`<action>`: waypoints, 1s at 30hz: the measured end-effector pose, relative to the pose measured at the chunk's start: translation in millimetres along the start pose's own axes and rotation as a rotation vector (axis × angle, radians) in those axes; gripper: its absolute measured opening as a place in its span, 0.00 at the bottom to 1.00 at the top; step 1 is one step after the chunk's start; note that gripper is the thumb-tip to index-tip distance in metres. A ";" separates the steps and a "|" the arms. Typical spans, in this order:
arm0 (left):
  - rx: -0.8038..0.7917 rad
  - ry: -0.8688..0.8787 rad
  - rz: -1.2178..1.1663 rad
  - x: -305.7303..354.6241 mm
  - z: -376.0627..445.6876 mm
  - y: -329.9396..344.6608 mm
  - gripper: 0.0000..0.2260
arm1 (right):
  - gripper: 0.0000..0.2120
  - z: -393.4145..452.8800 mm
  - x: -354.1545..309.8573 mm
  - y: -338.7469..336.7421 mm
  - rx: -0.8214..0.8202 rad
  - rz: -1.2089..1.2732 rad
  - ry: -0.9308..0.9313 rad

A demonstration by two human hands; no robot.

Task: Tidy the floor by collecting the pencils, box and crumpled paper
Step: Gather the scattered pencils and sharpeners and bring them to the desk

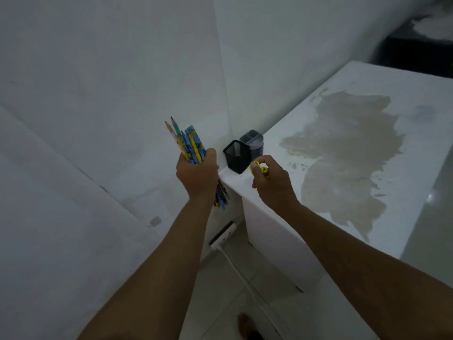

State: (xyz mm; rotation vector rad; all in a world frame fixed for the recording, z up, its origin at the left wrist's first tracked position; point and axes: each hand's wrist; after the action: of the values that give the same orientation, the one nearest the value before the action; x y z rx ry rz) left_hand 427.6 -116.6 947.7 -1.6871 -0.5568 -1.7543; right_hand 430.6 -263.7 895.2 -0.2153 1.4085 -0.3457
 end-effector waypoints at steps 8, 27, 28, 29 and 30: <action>0.096 -0.027 -0.083 -1.9 43.2 53.8 0.07 | 0.09 60.8 7.4 -2.8 0.051 0.064 0.140; 0.238 -0.046 -0.137 -49.3 134.6 179.4 0.08 | 0.07 232.5 71.2 48.7 -0.229 -0.266 -0.127; 0.236 -0.019 -0.126 -54.2 136.5 181.8 0.08 | 0.07 236.6 74.1 52.8 -0.257 -0.267 -0.155; 0.228 0.004 -0.114 -59.5 138.4 185.9 0.07 | 0.08 241.3 77.3 56.9 -0.272 -0.259 -0.175; 0.215 0.015 -0.105 -63.9 139.0 190.3 0.07 | 0.08 245.3 81.2 61.4 -0.279 -0.247 -0.184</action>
State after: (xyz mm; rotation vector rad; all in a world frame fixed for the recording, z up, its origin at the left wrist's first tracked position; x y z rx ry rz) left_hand 658.3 -146.4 873.3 -1.5190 -0.8095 -1.7103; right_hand 689.2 -249.8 836.6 -0.6385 1.2464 -0.3222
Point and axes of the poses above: each hand's wrist, its own z-axis towards the middle knuckle, its own y-axis out of the palm, x = y × z, and after that the axes turned 2 degrees about -y, right-handed
